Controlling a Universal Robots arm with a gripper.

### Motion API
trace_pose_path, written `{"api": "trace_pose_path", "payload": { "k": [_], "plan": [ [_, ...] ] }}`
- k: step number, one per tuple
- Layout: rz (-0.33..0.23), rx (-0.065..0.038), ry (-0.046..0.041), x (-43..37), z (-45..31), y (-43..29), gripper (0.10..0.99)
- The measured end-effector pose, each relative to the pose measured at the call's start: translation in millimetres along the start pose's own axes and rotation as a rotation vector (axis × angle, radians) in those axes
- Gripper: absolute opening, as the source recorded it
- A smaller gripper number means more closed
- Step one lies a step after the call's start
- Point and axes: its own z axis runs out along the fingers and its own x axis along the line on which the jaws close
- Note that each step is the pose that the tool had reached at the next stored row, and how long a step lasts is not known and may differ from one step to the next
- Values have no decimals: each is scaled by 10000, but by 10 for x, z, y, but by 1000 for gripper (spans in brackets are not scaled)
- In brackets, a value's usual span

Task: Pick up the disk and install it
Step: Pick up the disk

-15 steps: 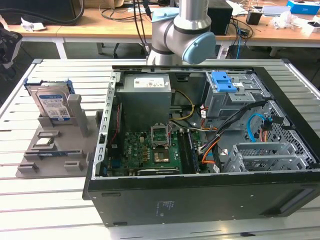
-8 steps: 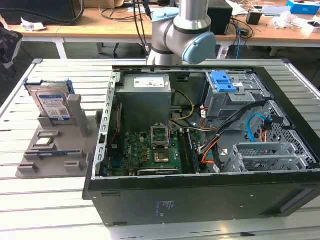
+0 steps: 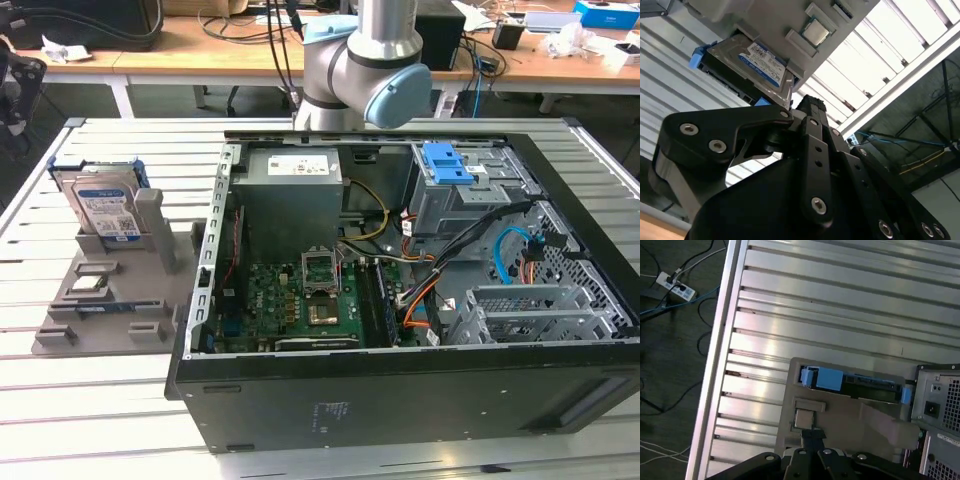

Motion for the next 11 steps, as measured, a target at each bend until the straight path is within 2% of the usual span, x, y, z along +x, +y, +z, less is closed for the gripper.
{"api": "trace_pose_path", "payload": {
  "k": [3, 6, 11],
  "plan": [
    [-472, -12, 14, 0, 0, 0, 106],
    [-1241, -31, 36, 0, 0, 0, 106],
    [-2036, -50, 60, 0, 0, 0, 106]
  ]
}}
